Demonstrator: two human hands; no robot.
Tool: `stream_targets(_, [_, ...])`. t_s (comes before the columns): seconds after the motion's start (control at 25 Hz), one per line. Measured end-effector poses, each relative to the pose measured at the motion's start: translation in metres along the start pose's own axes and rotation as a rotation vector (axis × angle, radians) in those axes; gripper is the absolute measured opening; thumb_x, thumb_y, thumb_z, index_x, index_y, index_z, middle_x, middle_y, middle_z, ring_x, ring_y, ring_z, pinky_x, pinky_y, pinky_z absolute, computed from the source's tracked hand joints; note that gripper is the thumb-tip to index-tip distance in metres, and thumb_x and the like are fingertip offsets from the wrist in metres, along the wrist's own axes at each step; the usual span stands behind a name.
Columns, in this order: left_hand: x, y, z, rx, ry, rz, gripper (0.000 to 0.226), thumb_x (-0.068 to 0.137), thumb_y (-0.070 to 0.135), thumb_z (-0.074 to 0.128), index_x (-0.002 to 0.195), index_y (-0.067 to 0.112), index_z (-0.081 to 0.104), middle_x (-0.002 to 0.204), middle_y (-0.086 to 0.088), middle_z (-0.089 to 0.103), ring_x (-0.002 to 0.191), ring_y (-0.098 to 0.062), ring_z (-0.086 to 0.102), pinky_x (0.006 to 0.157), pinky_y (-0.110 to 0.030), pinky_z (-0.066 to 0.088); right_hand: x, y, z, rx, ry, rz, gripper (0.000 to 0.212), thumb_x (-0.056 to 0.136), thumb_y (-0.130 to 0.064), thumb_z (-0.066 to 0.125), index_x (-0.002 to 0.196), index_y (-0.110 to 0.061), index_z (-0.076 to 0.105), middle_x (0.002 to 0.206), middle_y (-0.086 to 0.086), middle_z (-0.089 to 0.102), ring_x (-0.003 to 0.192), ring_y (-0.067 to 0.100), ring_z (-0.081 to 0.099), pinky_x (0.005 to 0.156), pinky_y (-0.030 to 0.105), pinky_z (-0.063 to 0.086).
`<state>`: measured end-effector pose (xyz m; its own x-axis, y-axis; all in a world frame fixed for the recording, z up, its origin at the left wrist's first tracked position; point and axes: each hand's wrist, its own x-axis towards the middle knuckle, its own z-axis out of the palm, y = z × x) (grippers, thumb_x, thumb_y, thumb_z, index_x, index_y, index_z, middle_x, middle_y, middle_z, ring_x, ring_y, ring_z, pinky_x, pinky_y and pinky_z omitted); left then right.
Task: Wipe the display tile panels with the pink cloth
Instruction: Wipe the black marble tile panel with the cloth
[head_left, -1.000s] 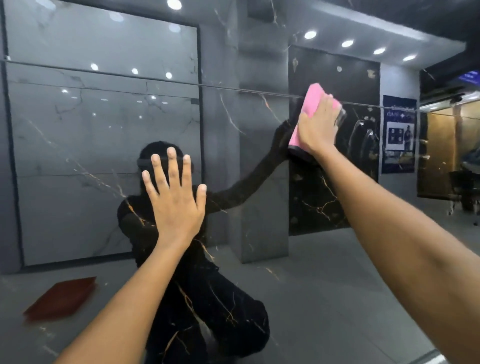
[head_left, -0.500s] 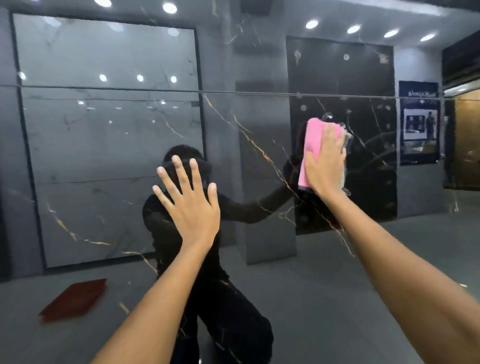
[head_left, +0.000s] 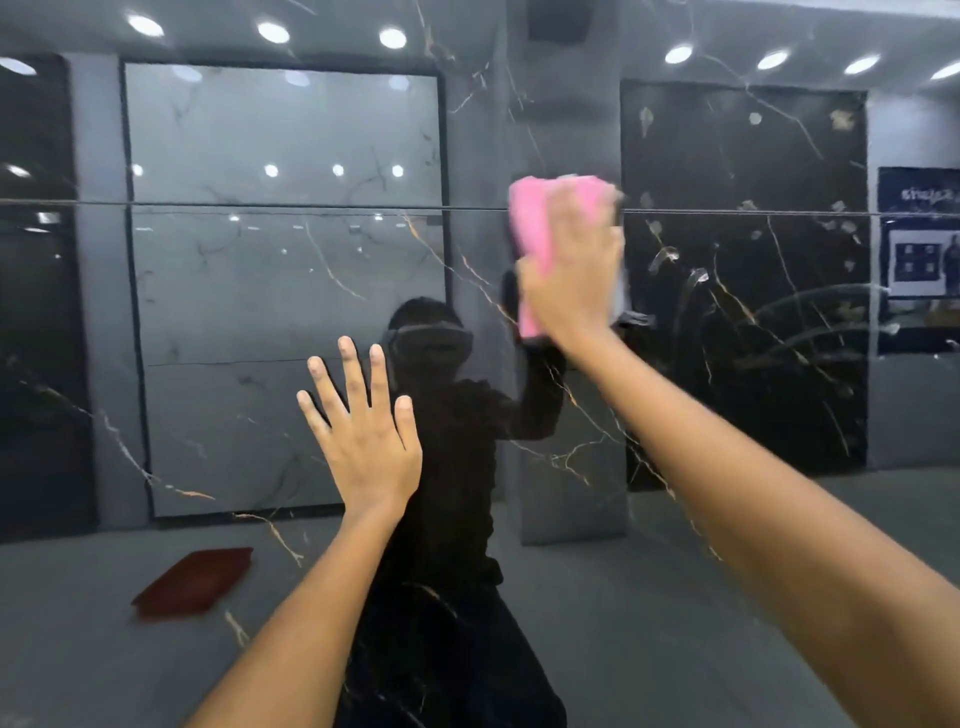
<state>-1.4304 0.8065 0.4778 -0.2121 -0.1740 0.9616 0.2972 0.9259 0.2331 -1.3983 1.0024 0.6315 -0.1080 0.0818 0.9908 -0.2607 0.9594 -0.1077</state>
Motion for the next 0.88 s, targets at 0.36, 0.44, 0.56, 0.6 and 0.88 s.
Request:
stream_targets(0.36, [0.0, 0.001, 0.002, 0.039, 0.021, 0.0, 0.062, 0.1, 0.035, 0.03, 0.157, 0.018, 0.012, 0.165, -0.006, 0.003, 0.149, -0.04, 0.0, 0.118, -0.056, 0.001, -0.008, 0.038, -0.003, 0.004, 0.039, -0.199, 0.068, 0.076, -0.03, 0.049, 0.143, -0.015, 0.047, 0.151, 0.014, 0.038, 0.142, 0.043, 0.025, 0.112, 0.06, 0.026])
stream_targets(0.44, [0.001, 0.001, 0.002, 0.036, 0.017, -0.001, 0.062, 0.1, 0.034, 0.03, 0.157, 0.018, 0.013, 0.165, -0.008, 0.004, 0.149, -0.041, 0.001, 0.118, -0.057, 0.002, -0.08, 0.036, 0.012, 0.041, 0.043, -0.312, 0.07, 0.071, -0.025, 0.057, 0.14, -0.016, 0.047, 0.15, 0.023, 0.036, 0.14, 0.044, 0.028, 0.112, 0.058, 0.027])
stream_targets(0.56, [0.004, 0.0, 0.0, 0.039, 0.003, -0.001, 0.061, 0.1, 0.033, 0.032, 0.157, 0.018, 0.015, 0.164, -0.009, 0.006, 0.149, -0.042, 0.003, 0.118, -0.057, 0.003, -0.191, 0.035, 0.017, -0.091, -0.367, -1.19, 0.069, 0.076, -0.033, 0.059, 0.142, -0.02, 0.047, 0.153, 0.006, 0.038, 0.146, 0.041, 0.013, 0.116, 0.059, 0.014])
stream_targets(0.6, [0.003, -0.001, -0.001, 0.038, -0.009, -0.008, 0.061, 0.1, 0.033, 0.032, 0.157, 0.018, 0.014, 0.164, -0.009, 0.006, 0.149, -0.042, 0.002, 0.118, -0.057, 0.003, -0.194, 0.043, 0.013, -0.159, -0.475, -1.386, 0.067, 0.079, -0.036, 0.058, 0.143, -0.022, 0.046, 0.154, 0.0, 0.037, 0.147, 0.038, 0.007, 0.118, 0.057, 0.01])
stream_targets(0.88, [-0.003, -0.001, -0.002, 0.055, -0.037, 0.001, 0.062, 0.103, 0.035, 0.03, 0.158, 0.02, 0.006, 0.165, -0.009, 0.002, 0.149, -0.041, -0.001, 0.118, -0.056, 0.0, -0.079, 0.106, -0.015, 0.014, 0.112, -0.098, 0.072, 0.073, -0.023, 0.053, 0.144, -0.021, 0.042, 0.148, 0.017, 0.042, 0.139, 0.043, 0.03, 0.111, 0.052, 0.029])
